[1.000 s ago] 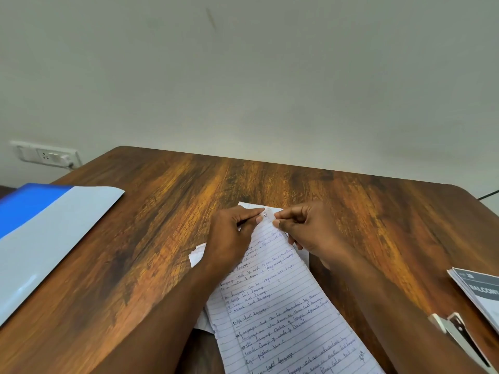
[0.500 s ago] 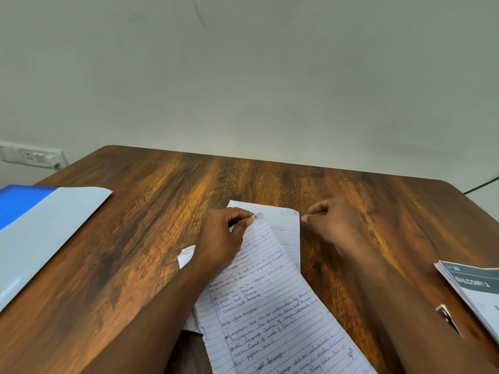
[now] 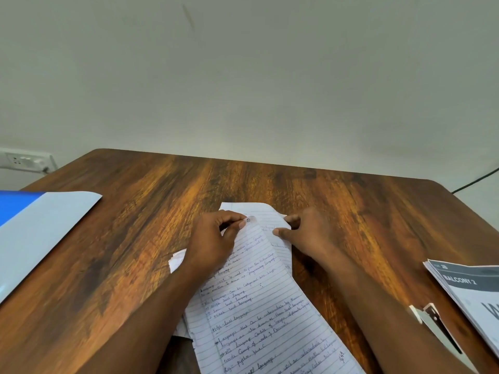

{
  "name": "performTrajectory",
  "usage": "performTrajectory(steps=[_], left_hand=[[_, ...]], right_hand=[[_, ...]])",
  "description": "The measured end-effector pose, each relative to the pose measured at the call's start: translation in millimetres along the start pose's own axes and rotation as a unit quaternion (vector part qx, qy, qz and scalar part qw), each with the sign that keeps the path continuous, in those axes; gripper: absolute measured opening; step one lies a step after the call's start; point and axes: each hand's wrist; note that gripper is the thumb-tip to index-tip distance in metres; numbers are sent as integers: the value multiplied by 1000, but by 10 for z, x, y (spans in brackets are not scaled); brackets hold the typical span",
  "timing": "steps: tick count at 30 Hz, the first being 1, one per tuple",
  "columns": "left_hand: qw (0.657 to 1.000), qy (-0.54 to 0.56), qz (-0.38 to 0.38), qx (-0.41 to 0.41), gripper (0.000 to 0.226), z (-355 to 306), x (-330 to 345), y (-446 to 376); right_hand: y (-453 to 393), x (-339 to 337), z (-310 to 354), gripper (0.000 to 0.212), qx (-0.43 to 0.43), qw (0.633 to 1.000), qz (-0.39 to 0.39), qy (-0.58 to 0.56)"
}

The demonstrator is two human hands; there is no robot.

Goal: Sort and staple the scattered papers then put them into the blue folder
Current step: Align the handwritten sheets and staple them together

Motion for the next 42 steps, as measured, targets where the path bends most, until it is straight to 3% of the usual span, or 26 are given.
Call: performTrajectory(steps=[3, 5, 10, 14, 25, 33, 37, 42], left_hand=[[1000, 8, -3, -5, 14, -9, -7, -1], [1000, 15, -4, -2, 15, -22, -23, 8], [999, 41, -10, 2, 15, -113, -92, 30], [996, 71, -32, 48, 16, -311, -203, -10], [986, 46, 0, 162, 17, -691, -434, 159], [982, 65, 23, 176, 16, -1013, -493, 321], [985, 73, 21, 155, 14, -1106, -434, 324], [987, 73, 19, 141, 17, -1220, -353, 336]], right_hand=[[25, 32, 5, 15, 6, 999, -32, -20], [37, 35, 19, 17, 20, 997, -56, -47], [108, -78, 33, 11, 44, 953, -73, -290], [262, -275, 48, 6, 3, 933, -86, -348], [711, -949, 153, 11, -4, 953, -35, -301], [984, -1178, 188, 12, 2, 972, 23, -233], [1031, -1207, 233, 11, -29, 979, 12, -202], [1123, -1118, 336, 20, -73, 946, -50, -312]])
Point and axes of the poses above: each hand's wrist, its own y-axis away from the middle knuckle, its own x-axis out of the palm, z = x × y, and after that the axes turned 3 degrees about -y, right-handed
